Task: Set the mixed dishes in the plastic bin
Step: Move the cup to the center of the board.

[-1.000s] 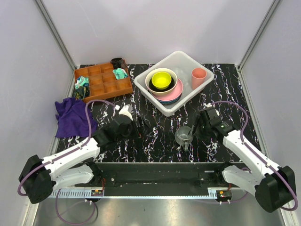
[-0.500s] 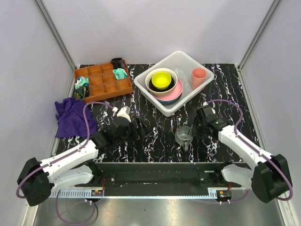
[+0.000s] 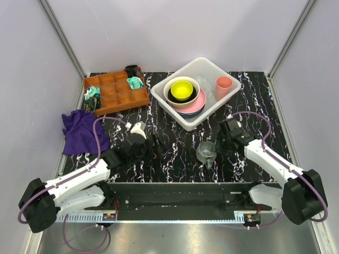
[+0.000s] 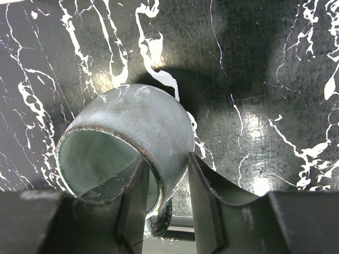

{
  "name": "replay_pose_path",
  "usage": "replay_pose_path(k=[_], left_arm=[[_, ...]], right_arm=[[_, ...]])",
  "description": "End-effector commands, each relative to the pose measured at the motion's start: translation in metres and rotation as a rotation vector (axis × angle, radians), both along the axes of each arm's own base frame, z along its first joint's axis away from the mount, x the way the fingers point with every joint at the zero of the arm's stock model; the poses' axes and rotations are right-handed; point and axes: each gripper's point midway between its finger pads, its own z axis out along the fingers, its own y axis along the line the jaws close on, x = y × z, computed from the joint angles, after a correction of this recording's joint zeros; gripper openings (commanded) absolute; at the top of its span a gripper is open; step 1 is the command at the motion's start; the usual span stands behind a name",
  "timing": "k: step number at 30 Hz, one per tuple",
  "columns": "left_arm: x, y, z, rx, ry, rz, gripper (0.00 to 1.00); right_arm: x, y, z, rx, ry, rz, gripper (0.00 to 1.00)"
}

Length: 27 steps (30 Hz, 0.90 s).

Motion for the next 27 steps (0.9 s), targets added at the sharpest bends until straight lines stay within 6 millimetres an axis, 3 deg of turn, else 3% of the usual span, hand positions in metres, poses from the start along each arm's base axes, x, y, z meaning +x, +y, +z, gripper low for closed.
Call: replay_pose_path(k=[1, 11, 27], left_arm=[[0.007, -0.001, 0.012, -0.041, -0.048, 0.030, 0.99], [0.006, 0.001, 0.011, -0.044, -0.043, 0.039, 0.99], [0.005, 0.005, 0.008, -0.038, -0.032, 0.045, 0.99]], right_arm=[[0.020, 0.006, 0.012, 0.003, -0.068, 0.011, 0.45], [0.038, 0.009, 0.018, -0.051, -0.090, 0.079, 0.52], [0.056, 0.027, 0.018, -0.034, -0.112, 0.193, 0.53]])
